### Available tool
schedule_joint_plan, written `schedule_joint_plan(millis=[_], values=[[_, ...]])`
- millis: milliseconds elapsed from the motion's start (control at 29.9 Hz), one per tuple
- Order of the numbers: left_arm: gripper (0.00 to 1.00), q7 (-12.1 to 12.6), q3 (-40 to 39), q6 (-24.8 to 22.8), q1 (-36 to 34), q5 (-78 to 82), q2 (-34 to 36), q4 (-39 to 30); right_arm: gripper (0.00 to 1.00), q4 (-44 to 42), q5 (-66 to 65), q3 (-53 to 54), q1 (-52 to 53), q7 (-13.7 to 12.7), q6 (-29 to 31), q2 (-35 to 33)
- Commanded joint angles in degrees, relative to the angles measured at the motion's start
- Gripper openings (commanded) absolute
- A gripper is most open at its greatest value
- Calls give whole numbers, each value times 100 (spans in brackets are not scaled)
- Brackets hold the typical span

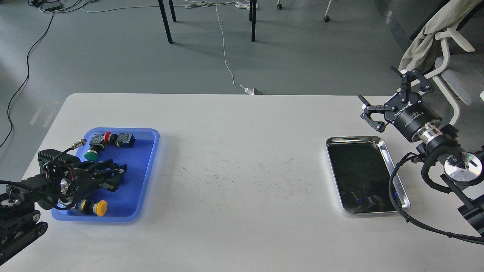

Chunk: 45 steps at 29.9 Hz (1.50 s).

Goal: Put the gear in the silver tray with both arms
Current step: 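Grasp a small black gear with the left gripper and lift it, then carry the gear with the left gripper to the table center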

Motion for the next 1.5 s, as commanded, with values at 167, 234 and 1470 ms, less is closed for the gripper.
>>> schedule_joint_plan(millis=[167,234,1470], values=[[8,-60,-4,6,-156,-35,65,-185,99,0,-2,-9,8,0,0,0],[8,-60,-21,-2,-200,-78,223,-474,99,0,-2,-9,8,0,0,0],[9,722,559,-187,-1185,1072,-3933,-740,99,-369,-336,-255,70,-9,-70,-290]])
